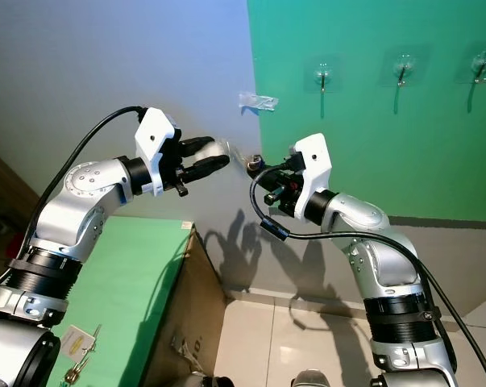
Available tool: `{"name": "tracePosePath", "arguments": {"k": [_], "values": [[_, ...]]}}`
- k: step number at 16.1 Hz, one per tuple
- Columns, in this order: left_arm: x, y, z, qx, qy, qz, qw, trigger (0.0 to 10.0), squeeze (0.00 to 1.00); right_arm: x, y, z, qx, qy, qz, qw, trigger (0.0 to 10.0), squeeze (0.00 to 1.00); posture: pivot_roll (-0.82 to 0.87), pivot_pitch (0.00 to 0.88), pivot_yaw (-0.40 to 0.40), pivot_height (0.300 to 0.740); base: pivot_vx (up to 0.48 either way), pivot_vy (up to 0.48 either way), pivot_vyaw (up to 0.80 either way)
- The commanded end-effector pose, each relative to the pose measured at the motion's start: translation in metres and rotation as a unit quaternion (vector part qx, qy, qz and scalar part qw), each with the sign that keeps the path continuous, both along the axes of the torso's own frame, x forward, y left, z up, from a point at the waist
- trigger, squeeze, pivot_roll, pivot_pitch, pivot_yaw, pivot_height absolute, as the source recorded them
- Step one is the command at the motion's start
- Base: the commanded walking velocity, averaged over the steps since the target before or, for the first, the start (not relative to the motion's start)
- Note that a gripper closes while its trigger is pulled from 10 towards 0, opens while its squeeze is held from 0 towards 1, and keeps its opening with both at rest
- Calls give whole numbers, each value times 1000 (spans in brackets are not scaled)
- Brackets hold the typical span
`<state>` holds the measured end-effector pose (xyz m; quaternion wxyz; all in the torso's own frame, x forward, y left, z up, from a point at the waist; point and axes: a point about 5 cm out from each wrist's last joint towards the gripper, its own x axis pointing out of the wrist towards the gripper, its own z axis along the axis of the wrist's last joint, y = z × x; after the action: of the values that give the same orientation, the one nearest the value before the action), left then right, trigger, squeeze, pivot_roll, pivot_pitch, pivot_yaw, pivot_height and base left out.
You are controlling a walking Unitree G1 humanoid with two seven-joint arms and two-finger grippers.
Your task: Hang keys on a hook
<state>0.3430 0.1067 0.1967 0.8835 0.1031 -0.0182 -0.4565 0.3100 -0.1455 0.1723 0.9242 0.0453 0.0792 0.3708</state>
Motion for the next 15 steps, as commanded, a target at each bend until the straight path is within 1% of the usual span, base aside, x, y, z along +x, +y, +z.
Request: {"name": "tracePosePath", "arguments": {"k": [1, 4, 6, 8, 9, 10, 11, 12, 13, 14, 15], "values": [[2, 10, -5, 20, -1, 19, 1000, 10000, 1000, 3, 2, 5, -1, -12, -1, 1000, 0, 0, -241, 23, 170, 740, 0, 0, 0], [3, 14, -10, 29, 3, 28, 999, 10000, 1000, 3, 1, 5, -4, -12, -2, 1000, 0, 0, -239, 26, 171, 740, 0, 0, 0], [3, 18, -13, 31, 9, 31, 999, 10000, 1000, 4, -3, 4, -24, -18, -2, 1000, 0, 0, -239, 28, 173, 740, 0, 0, 0], [1, 26, -25, 21, 31, 51, 998, 10000, 1000, 9, -14, 10, -82, -43, -1, 996, 0, 0, -241, 27, 173, 740, 0, 0, 0], [0, 30, -35, -3, 50, 78, 996, 10000, 1000, 13, -21, 13, -136, -69, 0, 988, 0, 0, -241, 27, 173, 740, 0, 0, 0], [-1, 31, -39, -13, 58, 89, 994, 10000, 1000, 14, -23, 13, -153, -75, -1, 985, 0, 0, -240, 26, 173, 740, 0, 0, 0], [-5, 30, -53, -54, 75, 139, 986, 10000, 0, 21, -28, 14, -174, -86, -20, 981, 0, 0, -237, 25, 170, 740, 0, 0, 0], [-5, 30, -58, -81, 81, 175, 978, 10000, 0, 24, -29, 15, -174, -91, -35, 980, 0, 0, -233, 23, 169, 740, 0, 0, 0], [-8, 31, -72, -114, 83, 262, 955, 10000, 0, 29, -29, 15, -169, -96, -63, 979, 0, 0, -229, 23, 167, 740, 0, 0, 0], [-14, 29, -79, -119, 68, 295, 945, 10000, 0, 30, -27, 12, -171, -99, -71, 978, 0, 0, -225, 24, 165, 740, 0, 0, 0], [-22, 21, -83, -94, 51, 289, 951, 10000, 0, 30, -25, 10, -174, -101, -73, 977, 0, 0, -223, 23, 165, 740, 0, 0, 0]]}}
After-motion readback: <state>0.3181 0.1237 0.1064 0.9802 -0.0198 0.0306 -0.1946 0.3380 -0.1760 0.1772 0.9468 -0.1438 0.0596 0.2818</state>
